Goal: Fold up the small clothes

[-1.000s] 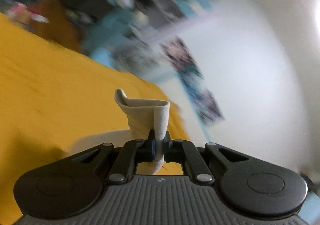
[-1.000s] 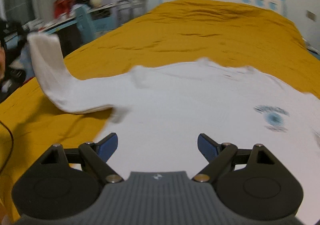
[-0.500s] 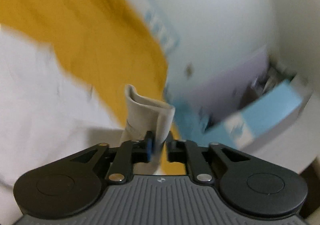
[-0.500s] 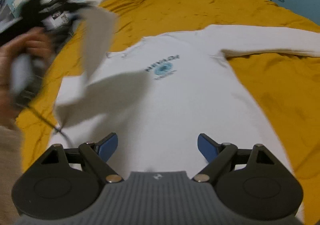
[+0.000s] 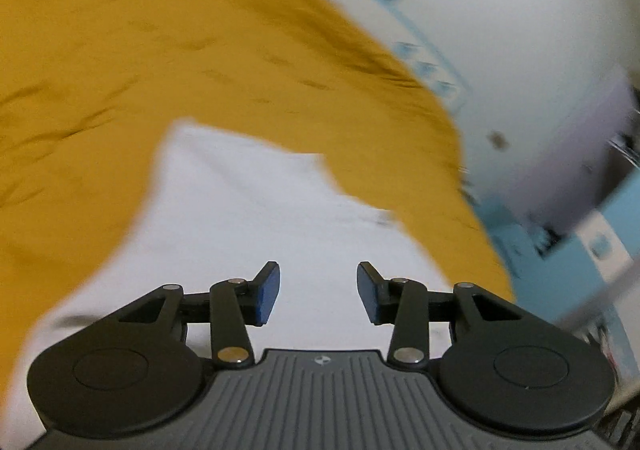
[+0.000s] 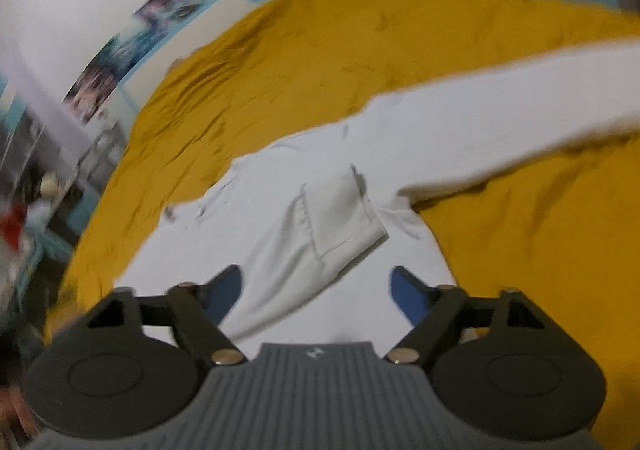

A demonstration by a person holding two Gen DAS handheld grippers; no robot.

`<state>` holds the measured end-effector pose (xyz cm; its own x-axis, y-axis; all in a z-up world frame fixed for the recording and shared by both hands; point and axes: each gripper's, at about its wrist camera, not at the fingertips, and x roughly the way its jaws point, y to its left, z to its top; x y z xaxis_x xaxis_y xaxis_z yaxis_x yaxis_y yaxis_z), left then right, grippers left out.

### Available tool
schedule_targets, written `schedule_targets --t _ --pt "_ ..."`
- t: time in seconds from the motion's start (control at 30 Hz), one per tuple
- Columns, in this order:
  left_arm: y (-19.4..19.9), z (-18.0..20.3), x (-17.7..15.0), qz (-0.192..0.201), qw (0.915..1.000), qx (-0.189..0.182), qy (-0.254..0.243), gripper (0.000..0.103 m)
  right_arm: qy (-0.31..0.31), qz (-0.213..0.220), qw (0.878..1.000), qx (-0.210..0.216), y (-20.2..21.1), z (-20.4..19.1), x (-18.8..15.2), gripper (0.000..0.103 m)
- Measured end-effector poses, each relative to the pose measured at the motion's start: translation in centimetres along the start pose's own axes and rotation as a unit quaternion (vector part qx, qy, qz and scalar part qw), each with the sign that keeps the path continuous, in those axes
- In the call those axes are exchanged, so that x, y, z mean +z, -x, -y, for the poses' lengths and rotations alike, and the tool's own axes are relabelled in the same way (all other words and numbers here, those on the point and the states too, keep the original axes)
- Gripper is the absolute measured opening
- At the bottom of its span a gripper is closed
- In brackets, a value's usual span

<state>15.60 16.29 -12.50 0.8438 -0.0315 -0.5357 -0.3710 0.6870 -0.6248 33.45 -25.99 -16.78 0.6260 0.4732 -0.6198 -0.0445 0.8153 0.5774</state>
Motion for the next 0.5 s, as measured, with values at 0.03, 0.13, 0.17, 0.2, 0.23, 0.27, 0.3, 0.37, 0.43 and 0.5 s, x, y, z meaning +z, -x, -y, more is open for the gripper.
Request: schedule_targets --t 0.03,0.13,0.17,0.2,0.23,0.27,0.3,0.37,0.43,0.5 --pt "0.2 -1.2 -0.3 -0.003 0.9999 0.011 0.010 0.048 -0.024 -0.004 1.000 0.000 -1.1 0.3 0.3 0.068" --pt "-0.3 -3.1 -0.4 -0.011 0.9992 0.033 0.019 0.048 -0.081 -0.006 0.997 -0.017 -3.5 0.9 0.7 0.066" --pt "-0.5 -3.2 -0.6 -0.016 0.9991 0.034 0.019 0.048 -0.095 -0.004 0.995 -0.023 -4.2 1.1 0.7 0.066" --pt "-0.7 -3.3 -0.7 -0.021 0.9990 0.034 0.018 0.048 -0.107 0.000 0.994 -0.028 -4.7 1.2 0.7 0.067" --pt "-1.0 -3.5 -0.8 -0.024 0.9989 0.036 0.019 0.048 -0.121 0.004 0.992 -0.036 -5.1 1.3 0.7 0.067" --pt "-1.2 -3.3 -1.0 -0.029 0.9987 0.039 0.018 0.048 -0.136 0.007 0.990 -0.036 -5.6 1.5 0.7 0.067" --pt "-1.6 -3.1 -1.3 -0.032 0.9985 0.041 0.018 0.048 -0.146 0.011 0.989 -0.032 -6.1 1.5 0.9 0.068" --pt "-2.1 -3.1 -1.5 -0.038 0.9981 0.045 0.020 0.048 -0.135 0.006 0.990 -0.034 -6.8 1.0 1.3 0.043" --pt "-2.4 -3.3 -1.7 -0.041 0.9977 0.049 0.021 0.048 -0.136 -0.005 0.990 -0.036 -7.0 0.8 1.9 0.000" --pt "-2.7 -3.4 -1.8 -0.039 0.9977 0.051 0.020 0.048 -0.131 0.019 0.991 -0.036 -5.6 0.9 2.0 0.000"
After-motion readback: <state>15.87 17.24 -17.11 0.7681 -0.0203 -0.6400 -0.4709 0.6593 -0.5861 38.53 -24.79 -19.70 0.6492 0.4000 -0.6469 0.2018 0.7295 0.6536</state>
